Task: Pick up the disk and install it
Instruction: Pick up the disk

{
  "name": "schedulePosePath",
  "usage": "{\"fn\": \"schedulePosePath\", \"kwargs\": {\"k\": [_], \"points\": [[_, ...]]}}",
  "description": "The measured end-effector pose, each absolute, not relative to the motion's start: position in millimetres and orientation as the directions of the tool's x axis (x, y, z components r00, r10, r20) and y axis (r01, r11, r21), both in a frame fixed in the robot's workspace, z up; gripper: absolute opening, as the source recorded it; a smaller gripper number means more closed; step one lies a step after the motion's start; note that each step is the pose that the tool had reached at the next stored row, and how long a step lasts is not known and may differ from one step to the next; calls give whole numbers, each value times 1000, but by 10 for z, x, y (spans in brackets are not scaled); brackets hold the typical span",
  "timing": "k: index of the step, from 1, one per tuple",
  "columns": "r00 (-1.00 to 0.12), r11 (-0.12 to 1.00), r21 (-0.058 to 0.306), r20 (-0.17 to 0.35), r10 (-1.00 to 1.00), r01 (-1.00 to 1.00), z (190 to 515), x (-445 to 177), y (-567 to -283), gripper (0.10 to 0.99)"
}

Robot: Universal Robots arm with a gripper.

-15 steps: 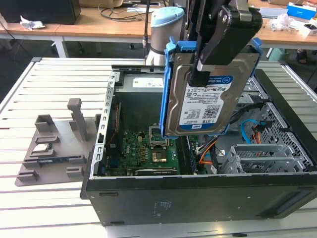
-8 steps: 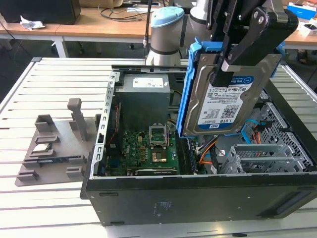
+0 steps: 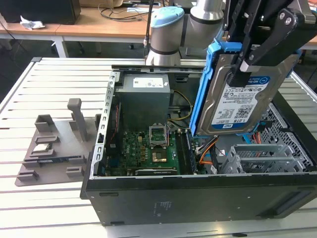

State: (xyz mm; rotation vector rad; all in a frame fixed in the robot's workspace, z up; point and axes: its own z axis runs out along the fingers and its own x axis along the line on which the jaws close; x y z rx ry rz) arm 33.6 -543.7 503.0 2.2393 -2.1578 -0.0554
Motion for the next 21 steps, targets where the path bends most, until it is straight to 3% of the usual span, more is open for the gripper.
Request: {"fn": "schedulePosePath", "kwargs": {"k": [21], "points": [[37, -37, 47, -4, -999, -998, 5030, 991, -5437, 365]]}}
